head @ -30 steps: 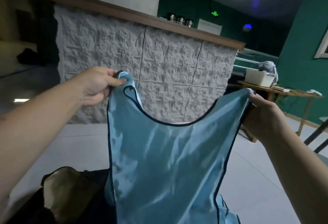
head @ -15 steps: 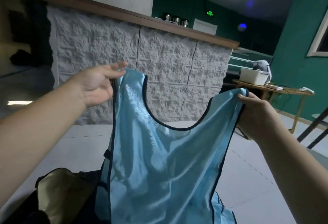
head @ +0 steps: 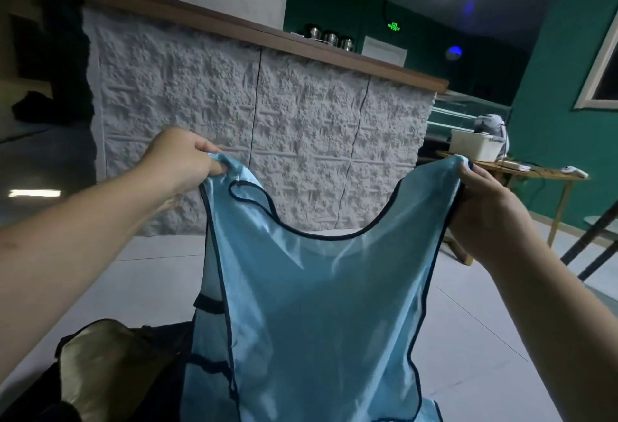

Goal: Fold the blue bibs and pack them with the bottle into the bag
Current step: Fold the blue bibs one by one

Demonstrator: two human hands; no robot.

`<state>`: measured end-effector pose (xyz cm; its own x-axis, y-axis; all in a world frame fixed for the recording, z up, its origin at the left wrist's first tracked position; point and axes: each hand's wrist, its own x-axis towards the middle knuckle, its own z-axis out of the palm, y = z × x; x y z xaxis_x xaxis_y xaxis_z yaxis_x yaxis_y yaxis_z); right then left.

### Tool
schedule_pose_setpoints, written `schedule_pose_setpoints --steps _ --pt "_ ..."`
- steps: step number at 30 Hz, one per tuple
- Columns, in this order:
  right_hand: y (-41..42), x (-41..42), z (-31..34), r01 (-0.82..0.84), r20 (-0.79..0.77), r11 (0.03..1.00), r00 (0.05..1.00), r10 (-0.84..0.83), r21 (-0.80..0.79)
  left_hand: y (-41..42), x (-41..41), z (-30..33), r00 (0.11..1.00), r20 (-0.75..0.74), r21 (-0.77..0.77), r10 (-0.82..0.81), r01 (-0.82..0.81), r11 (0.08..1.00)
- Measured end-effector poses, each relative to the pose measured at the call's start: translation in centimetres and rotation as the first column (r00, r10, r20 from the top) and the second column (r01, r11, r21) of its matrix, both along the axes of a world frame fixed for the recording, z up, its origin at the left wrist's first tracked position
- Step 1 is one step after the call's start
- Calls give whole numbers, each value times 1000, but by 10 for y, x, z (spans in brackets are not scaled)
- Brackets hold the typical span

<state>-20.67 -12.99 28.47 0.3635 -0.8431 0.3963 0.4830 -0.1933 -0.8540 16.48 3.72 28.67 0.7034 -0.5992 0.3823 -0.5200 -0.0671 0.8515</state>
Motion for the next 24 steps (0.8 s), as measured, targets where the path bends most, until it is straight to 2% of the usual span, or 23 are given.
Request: schedule_pose_setpoints --steps 3,5,9,12,16,18,20,24 --pt "5 0 2 23 -27 1000 999 -23 19 -1 4 2 998 -59 -31 8 -10 999" --pt "10 1 3 45 -72 999 996 -46 -22 -2 4 4 997 -78 -60 12 -17 998" --pt "9 4 -2 228 -112 973 967 -230 -29 -1 2 5 995 -100 -100 0 -10 995" --pt "4 4 -9 294 -222 956 932 -285 9 -1 1 7 996 -93 -135 -1 -12 991" --pt "-12 -1 -16 518 -494 855 752 -436 35 2 -7 9 998 -62 -169 -19 8 986" --pt "-16 -4 -22 501 -567 860 738 -366 96 2 -11 10 998 -56 -170 -28 18 985" --pt "-17 -4 -28 439 -586 882 765 -267 172 3 -13 11 997 -62 -158 -40 29 987" --pt "-15 -5 -31 221 -397 914 915 -74 340 3 -18 10 995 -71 -131 -66 56 990"
